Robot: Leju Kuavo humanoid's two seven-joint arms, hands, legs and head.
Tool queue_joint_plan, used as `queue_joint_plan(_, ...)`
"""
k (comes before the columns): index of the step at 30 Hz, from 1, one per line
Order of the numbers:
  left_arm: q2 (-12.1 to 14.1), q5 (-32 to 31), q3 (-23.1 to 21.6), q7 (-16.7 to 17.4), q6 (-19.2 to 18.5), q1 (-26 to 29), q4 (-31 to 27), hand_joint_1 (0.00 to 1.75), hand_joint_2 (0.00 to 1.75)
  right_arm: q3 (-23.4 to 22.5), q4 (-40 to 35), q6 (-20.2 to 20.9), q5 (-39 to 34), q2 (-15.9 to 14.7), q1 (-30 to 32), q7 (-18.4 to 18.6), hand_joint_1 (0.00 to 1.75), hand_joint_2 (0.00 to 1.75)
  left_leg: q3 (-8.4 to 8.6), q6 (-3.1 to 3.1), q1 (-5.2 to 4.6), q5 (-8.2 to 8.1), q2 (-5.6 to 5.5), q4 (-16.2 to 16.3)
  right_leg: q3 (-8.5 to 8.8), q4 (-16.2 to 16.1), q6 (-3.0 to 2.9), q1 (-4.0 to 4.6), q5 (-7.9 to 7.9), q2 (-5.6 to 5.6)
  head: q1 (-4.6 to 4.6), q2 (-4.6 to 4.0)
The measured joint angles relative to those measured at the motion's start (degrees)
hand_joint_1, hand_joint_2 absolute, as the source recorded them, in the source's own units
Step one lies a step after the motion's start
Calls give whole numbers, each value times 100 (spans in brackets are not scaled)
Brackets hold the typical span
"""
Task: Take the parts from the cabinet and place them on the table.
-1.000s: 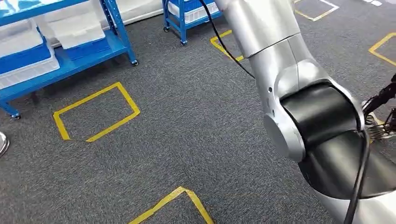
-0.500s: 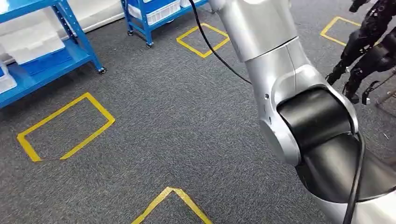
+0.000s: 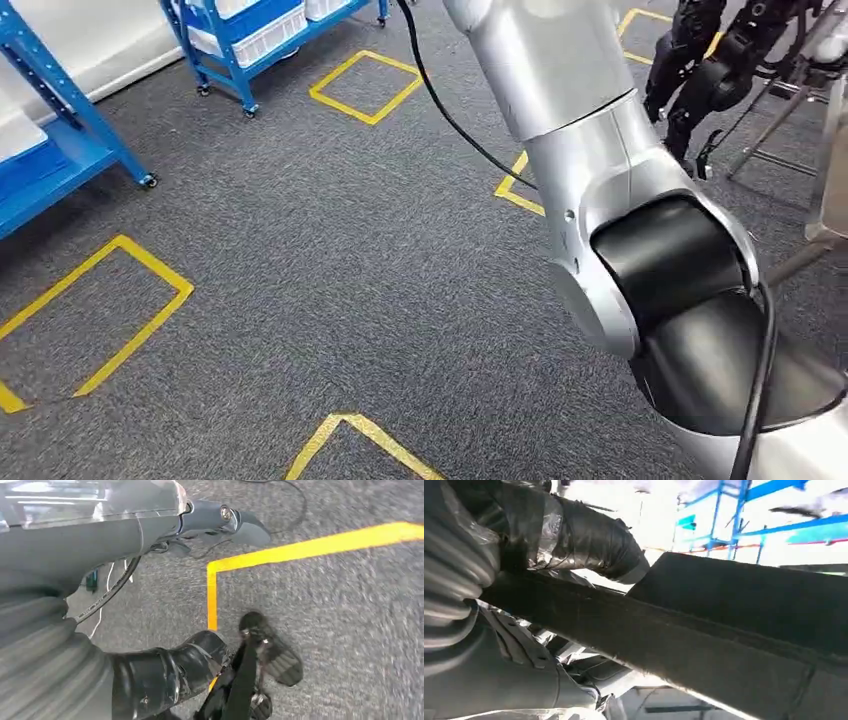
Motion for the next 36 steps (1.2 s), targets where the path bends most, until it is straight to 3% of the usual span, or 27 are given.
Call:
queue_joint_plan(3,-4,-17,-2,0,2,-47,0,0,175,0,-37,-11,-61,17,32,0,175,175,-5,10,-51,21,141,-60,-84,-10,117,-66,73,194,-7,0)
queue_joint_plan(4,-4,-22,-4,-2,2,-57,0,0,175,-2,-66,-4,-107,11,37,29,175,175,5,43,-53,45,214,-91,-94,-29,157,-63,97,266,-2,0)
queue_joint_plan(5,-24,-24,-4,-4,2,-54,9,0,175,-2,-105,4,-136,2,33,53,175,175,32,105,42,92,302,-180,-125,-7,178,-45,72,257,-4,0)
queue_joint_plan(6,-13,-26,-6,-11,2,-54,9,0,175,-2,-164,15,-155,-4,7,63,175,175,46,155,5,116,390,-216,-197,164,187,13,-82,-151,11,0)
queue_joint_plan(7,-13,-26,-4,-39,4,-49,9,0,175,-2,-210,31,-184,-7,-22,101,175,175,51,180,-13,124,462,-223,-355,511,194,7,-307,-390,9,0)
queue_joint_plan(8,-11,-26,-4,-68,2,-40,9,0,175,-2,-264,61,-218,0,-31,135,175,175,47,188,-29,119,530,-221,-560,975,208,-2,-533,-515,13,0)
queue_joint_plan(9,-4,-28,-4,-70,-2,-35,9,0,175,0,-313,88,-243,4,-30,149,175,175,45,199,-41,110,622,-213,-787,1502,223,-19,-739,-563,13,0)
queue_joint_plan(10,7,-35,-4,-70,-7,-38,9,0,175,2,-332,98,-267,-4,-23,151,175,175,45,199,-45,103,701,-207,-913,1791,233,-31,-804,-577,11,0)
queue_joint_plan(11,11,-46,-4,-61,-7,-44,9,0,175,9,-350,103,-271,-4,-23,173,175,175,46,194,-46,97,763,-197,-896,1785,239,-38,-742,-584,13,0)
queue_joint_plan(13,9,-66,-7,-70,-7,-56,11,0,175,11,-376,101,-297,-20,-28,190,175,175,57,182,-46,72,868,-177,-474,1071,217,-35,-364,-638,13,0)
queue_joint_plan(14,9,-68,-7,-74,-7,-58,18,0,175,11,-398,98,-306,-22,-41,190,175,175,69,165,-47,51,915,-163,-143,492,184,-20,-145,-743,13,0)
queue_joint_plan(15,9,-70,-7,-74,-7,-56,22,0,175,11,-419,98,-312,-22,-59,190,175,175,77,140,-53,34,948,-154,85,58,136,29,-113,-1017,13,0)
queue_joint_plan(16,9,-72,-7,-74,-7,-55,28,0,175,13,-439,98,-328,-22,-80,190,175,175,54,97,-114,11,993,-117,118,-19,110,95,-111,-1062,7,0)
queue_joint_plan(19,9,-83,-7,-72,4,-58,46,0,175,17,-446,96,-330,-50,-86,177,175,175,89,33,-106,24,1150,-167,71,-25,57,116,-87,-869,13,0)
queue_joint_plan(20,9,-85,-9,-83,4,-59,50,0,175,20,-450,96,-332,-52,-87,164,175,175,75,-7,-85,-27,1104,-146,105,-98,-1,41,-46,-814,7,0)
queue_joint_plan(21,15,-87,-11,-96,0,-58,50,0,175,24,-450,98,-341,-50,-98,146,175,175,26,-20,-66,-160,841,-16,117,-124,-27,33,-26,-765,11,0)
queue_joint_plan(22,17,-87,-13,-105,-2,-55,50,0,175,37,-450,107,-341,-48,-108,146,175,175,-105,-24,-56,-380,675,314,114,-125,-46,27,-21,-730,4,0)
queue_joint_plan(24,15,-90,-13,-85,-24,-26,55,0,175,79,-448,138,-345,-48,-107,133,175,175,-530,-55,-54,-792,568,1250,110,-118,-61,35,-20,-601,9,0)
queue_joint_plan(25,17,-90,-13,-70,-26,-24,57,0,175,135,-446,164,-345,-48,-104,125,175,175,-687,-65,-54,-865,565,1559,108,-107,-63,40,-22,-534,9,0)
queue_joint_plan(26,17,-92,-13,-79,-31,-25,57,0,175,206,-428,173,-339,-48,-101,94,175,175,-772,-62,-54,-794,564,1671,106,-86,-67,41,-26,-445,11,0)
queue_joint_plan(27,17,-101,-13,-81,-44,-25,57,0,175,249,-406,170,-328,-46,-101,63,175,175,-706,-56,-53,-599,560,1467,107,-69,-73,39,-36,-373,9,0)
queue_joint_plan(29,22,-120,-15,-77,-59,-31,57,0,175,310,-372,155,-321,-44,-107,9,175,175,-332,-36,-37,-45,496,561,112,-16,-59,32,-64,-233,9,0)
queue_joint_plan(30,26,-120,-18,-77,-59,-27,57,0,175,330,-361,149,-321,-33,-112,4,175,175,-174,-17,-18,121,336,116,101,16,-34,25,-87,-175,11,0)
queue_joint_plan(31,24,-120,-18,-70,-59,-15,57,0,175,363,-350,142,-321,-33,-136,4,175,175,-107,-12,-12,71,145,46,46,70,-9,52,-91,-122,9,0)
queue_joint_plan(34,20,-125,-22,-44,-68,-55,57,0,175,422,-302,151,-334,-35,-137,35,175,175,-117,14,-56,54,254,12,-23,41,87,-12,-28,13,9,0)
queue_joint_plan(35,15,-131,-28,-33,-70,-64,57,0,175,435,-282,151,-339,-39,-148,37,175,175,-98,71,-16,95,322,-50,-36,37,124,26,-16,69,13,0)
queue_joint_plan(36,0,-131,-35,-11,-70,-60,61,0,175,444,-269,151,-339,-46,-161,35,175,175,-67,106,-9,121,410,-91,-77,136,138,30,-114,-150,17,0)
